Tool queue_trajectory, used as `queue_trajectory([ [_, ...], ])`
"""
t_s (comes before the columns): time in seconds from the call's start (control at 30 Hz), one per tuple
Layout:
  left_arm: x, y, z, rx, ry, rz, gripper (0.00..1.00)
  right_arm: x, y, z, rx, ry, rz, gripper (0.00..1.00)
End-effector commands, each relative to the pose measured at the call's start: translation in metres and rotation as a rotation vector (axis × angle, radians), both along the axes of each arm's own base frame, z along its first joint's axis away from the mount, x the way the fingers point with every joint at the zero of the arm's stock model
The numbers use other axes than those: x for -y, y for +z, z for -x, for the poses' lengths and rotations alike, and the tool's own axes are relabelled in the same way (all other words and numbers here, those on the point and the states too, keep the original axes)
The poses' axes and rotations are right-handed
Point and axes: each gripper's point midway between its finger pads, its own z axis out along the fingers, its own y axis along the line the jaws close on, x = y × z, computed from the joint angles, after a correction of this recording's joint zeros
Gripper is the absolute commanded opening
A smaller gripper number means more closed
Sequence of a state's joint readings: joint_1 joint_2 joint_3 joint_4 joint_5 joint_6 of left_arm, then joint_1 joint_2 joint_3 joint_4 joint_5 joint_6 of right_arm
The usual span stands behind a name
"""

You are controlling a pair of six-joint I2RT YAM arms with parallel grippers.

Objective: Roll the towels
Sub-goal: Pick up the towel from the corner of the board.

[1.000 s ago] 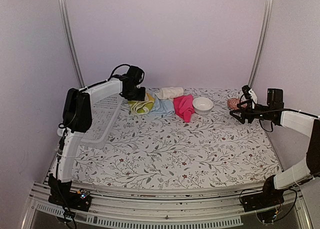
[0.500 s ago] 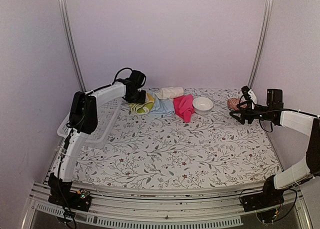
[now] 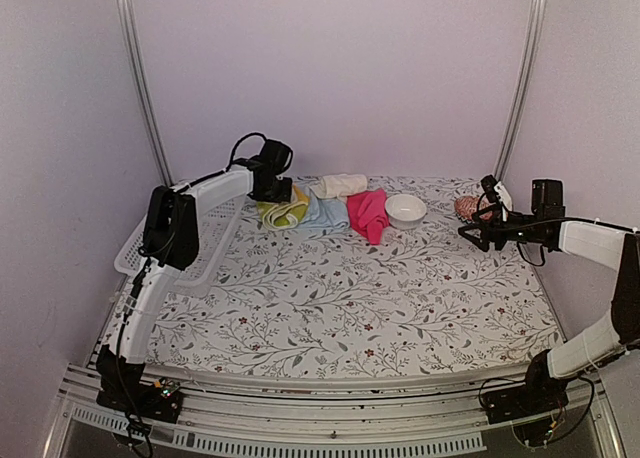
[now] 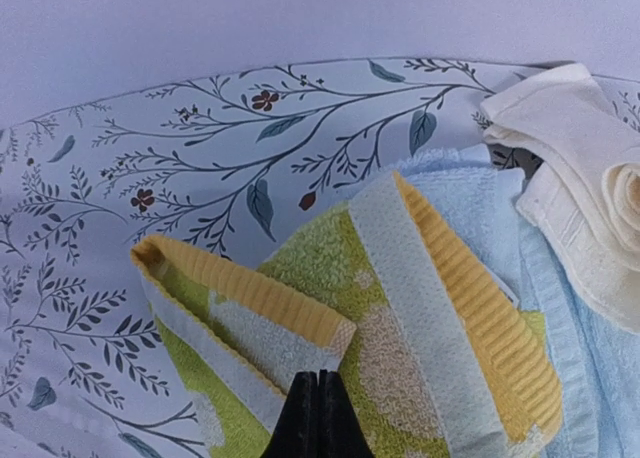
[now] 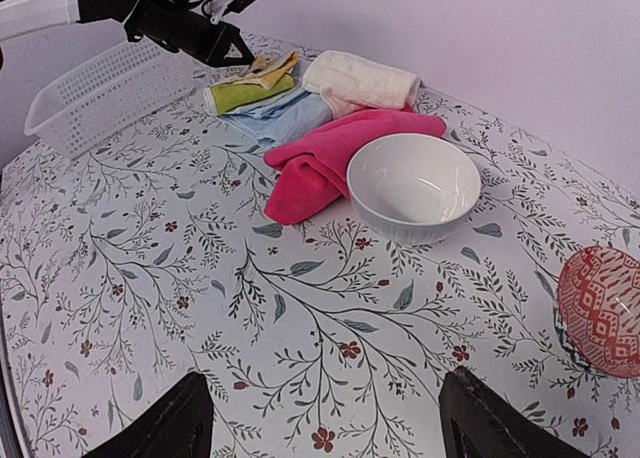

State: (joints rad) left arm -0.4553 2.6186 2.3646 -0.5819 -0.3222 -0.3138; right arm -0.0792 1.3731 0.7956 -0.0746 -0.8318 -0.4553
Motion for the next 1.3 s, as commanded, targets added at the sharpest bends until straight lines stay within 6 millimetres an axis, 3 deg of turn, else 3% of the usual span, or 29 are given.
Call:
queue_trajectory([
  [0.0,0.006,0.085,-0.011,0.166,-0.026,0.042,0.0,-0.002,0.008,-0.002,0.016,0.024,-0.009,0.8],
  [0.13,0.009,0.161,0.001,0.307,-0.054,0.054,0.0,-0.004,0.007,-0.001,0.007,0.033,-0.018,0.79],
  [0.17,0.009,0.163,0.004,0.311,-0.063,0.065,0.0,-0.004,0.007,-0.001,0.004,0.036,-0.021,0.79],
  [0.2,0.012,0.156,0.005,0.293,-0.081,0.074,0.0,-0.004,0.007,-0.001,0.003,0.038,-0.023,0.79],
  [0.3,0.016,0.11,0.007,0.172,-0.088,0.069,0.3,-0.005,0.007,-0.001,0.001,0.039,-0.022,0.78],
  [0.37,0.019,0.075,0.013,0.078,-0.083,0.07,0.38,-0.004,0.008,-0.001,0.005,0.037,-0.018,0.78],
  [0.47,0.019,0.039,0.022,0.003,-0.059,0.072,0.42,-0.005,0.008,0.0,0.007,0.038,-0.019,0.78],
  [0.67,0.01,0.005,0.027,-0.056,-0.008,0.044,0.49,-0.006,0.004,-0.001,-0.007,0.046,-0.023,0.78],
  [0.87,-0.005,-0.023,0.029,-0.109,0.023,-0.012,0.45,-0.006,0.002,-0.001,-0.016,0.049,-0.02,0.77],
  [1.03,-0.012,-0.03,0.029,-0.121,0.034,-0.026,0.27,-0.007,0.0,-0.002,-0.023,0.051,-0.021,0.77],
  [1.17,-0.012,-0.013,0.026,-0.086,0.039,-0.031,0.1,-0.007,-0.001,-0.002,-0.026,0.051,-0.02,0.77],
  [1.23,-0.013,0.006,0.024,-0.053,0.044,-0.031,0.0,-0.007,0.0,-0.002,-0.025,0.051,-0.02,0.77],
  [1.27,-0.012,0.02,0.022,-0.031,0.043,-0.029,0.0,-0.007,0.0,-0.002,-0.024,0.052,-0.02,0.77],
])
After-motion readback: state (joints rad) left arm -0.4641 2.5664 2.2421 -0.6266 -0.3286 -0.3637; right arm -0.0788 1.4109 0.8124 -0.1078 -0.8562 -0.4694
